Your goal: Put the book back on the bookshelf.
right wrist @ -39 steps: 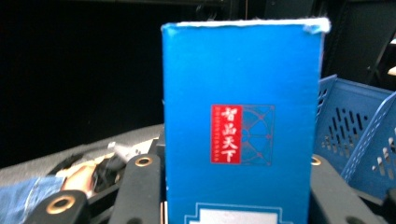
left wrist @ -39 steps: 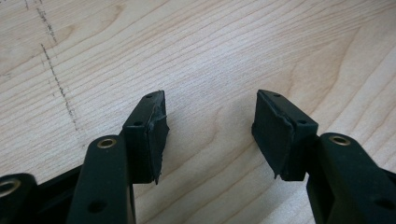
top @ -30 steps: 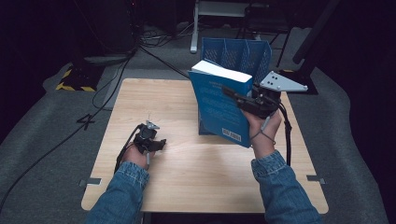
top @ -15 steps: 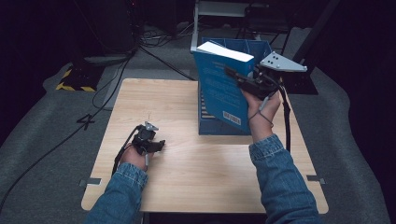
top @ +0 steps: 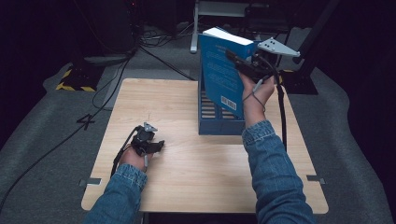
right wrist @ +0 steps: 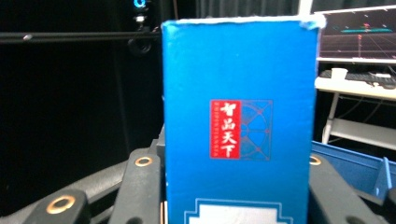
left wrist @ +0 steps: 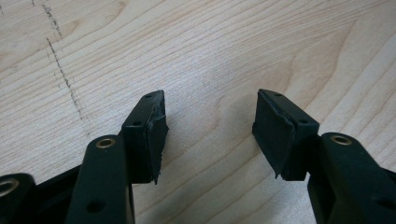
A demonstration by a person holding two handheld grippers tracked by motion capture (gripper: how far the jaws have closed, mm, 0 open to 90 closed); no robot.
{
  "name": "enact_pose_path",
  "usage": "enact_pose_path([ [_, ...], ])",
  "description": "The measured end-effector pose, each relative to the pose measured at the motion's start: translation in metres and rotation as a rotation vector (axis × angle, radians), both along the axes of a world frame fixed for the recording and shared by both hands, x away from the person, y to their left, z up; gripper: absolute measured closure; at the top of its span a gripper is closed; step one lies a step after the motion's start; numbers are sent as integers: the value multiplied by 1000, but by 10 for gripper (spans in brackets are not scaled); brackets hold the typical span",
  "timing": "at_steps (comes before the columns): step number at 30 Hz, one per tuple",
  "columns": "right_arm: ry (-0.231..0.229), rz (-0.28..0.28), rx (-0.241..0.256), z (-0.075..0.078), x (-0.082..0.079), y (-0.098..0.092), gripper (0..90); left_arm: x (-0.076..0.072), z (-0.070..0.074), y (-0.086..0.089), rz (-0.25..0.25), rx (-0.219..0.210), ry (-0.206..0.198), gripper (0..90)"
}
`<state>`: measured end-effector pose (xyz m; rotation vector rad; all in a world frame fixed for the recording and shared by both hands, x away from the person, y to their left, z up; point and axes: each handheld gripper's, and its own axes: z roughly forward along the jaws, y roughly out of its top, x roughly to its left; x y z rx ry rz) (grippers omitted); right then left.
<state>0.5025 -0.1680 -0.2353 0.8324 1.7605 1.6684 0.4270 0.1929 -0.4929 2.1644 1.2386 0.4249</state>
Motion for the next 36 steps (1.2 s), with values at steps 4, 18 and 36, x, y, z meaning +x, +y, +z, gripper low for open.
enact_pose_path([
  [4,15,-22,41,-2,11,-4,612,0,0,0,3,-3,-4,441],
  [18,15,36,74,5,4,0,611,0,-1,-1,4,-4,-6,441],
  [36,118,-94,103,-26,46,-6,608,1,-1,-1,-2,-8,-11,441],
])
